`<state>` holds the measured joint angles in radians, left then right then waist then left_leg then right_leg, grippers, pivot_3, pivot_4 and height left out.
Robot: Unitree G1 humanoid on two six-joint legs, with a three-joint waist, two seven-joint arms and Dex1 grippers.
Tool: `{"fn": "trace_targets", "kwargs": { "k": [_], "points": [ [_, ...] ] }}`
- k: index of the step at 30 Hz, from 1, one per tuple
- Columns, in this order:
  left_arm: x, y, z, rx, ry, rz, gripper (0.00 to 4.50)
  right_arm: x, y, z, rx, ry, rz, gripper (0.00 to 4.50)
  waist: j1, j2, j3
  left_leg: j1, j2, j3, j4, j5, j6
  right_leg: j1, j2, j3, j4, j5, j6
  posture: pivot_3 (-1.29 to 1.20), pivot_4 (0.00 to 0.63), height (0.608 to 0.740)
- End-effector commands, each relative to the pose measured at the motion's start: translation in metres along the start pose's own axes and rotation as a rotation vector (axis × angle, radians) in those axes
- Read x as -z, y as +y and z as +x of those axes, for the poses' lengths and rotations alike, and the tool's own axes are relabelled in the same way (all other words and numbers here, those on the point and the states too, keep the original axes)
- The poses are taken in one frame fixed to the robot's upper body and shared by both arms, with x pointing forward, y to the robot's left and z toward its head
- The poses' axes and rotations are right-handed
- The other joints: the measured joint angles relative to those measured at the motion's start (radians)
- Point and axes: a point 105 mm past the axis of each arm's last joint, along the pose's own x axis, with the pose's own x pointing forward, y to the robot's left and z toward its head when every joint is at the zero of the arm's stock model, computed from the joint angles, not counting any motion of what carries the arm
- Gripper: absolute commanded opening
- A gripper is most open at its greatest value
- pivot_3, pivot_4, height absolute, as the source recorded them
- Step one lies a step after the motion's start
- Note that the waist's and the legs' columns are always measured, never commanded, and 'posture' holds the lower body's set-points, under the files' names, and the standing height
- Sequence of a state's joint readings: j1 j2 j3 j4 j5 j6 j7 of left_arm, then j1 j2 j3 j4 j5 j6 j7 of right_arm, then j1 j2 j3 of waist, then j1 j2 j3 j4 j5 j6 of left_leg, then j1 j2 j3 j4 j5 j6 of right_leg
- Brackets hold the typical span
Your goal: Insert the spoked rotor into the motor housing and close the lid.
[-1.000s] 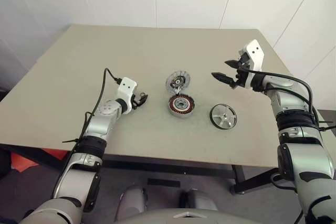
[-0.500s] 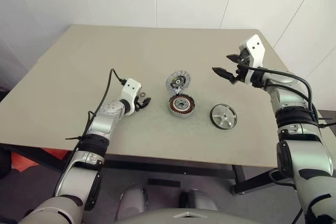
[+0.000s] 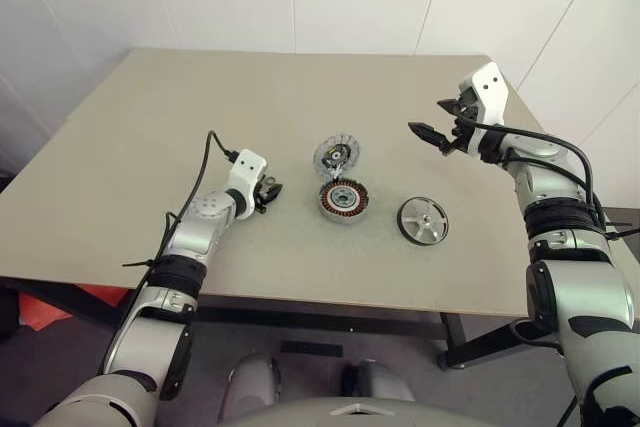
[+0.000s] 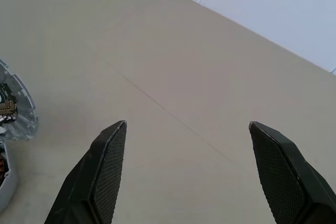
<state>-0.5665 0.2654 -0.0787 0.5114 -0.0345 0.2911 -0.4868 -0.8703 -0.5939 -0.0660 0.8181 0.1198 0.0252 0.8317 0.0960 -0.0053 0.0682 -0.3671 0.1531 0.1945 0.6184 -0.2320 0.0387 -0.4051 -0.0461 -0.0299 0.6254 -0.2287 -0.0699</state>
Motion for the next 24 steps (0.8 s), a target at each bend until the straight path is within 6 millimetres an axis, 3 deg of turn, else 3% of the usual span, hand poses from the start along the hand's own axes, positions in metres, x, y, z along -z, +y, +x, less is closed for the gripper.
{"fn": "trace_targets", "kwargs": {
  "k": [1,2,10,14,24],
  "points": [
    [0.001,0.014,-0.004,-0.048,0.010,0.009,1.73,-0.024,-0.009,0.001,0.033,-0.070,-0.043,4.21,0.000,0.000,0.000,0.000,0.000,0.000,0.000,0.000,0.000,0.000,0.000,0.000,0.000,0.000,0.000,0.00,0.000,0.740],
    [0.001,0.014,-0.004,-0.044,0.014,0.013,1.40,-0.025,-0.009,0.001,0.039,-0.074,-0.043,4.21,0.000,0.000,0.000,0.000,0.000,0.000,0.000,0.000,0.000,0.000,0.000,0.000,0.000,0.000,0.000,0.00,0.000,0.740],
    [0.001,0.011,-0.003,-0.031,0.011,0.015,1.40,-0.025,-0.008,0.002,0.035,-0.077,-0.052,4.21,0.000,0.000,0.000,0.000,0.000,0.000,0.000,0.000,0.000,0.000,0.000,0.000,0.000,0.000,0.000,0.00,0.000,0.740],
    [-0.003,0.012,-0.003,-0.034,-0.007,0.012,0.80,-0.024,-0.008,0.003,0.037,-0.076,-0.056,4.21,0.000,0.000,0.000,0.000,0.000,0.000,0.000,0.000,0.000,0.000,0.000,0.000,0.000,0.000,0.000,0.00,0.000,0.740],
    [-0.031,0.011,-0.008,-0.006,-0.131,-0.009,0.80,-0.024,-0.005,0.005,0.027,-0.077,-0.060,4.21,0.003,0.000,0.000,-0.001,0.000,0.000,0.000,0.000,0.000,0.000,0.000,0.000,-0.001,0.000,0.000,0.00,0.000,0.740]
  ]
}}
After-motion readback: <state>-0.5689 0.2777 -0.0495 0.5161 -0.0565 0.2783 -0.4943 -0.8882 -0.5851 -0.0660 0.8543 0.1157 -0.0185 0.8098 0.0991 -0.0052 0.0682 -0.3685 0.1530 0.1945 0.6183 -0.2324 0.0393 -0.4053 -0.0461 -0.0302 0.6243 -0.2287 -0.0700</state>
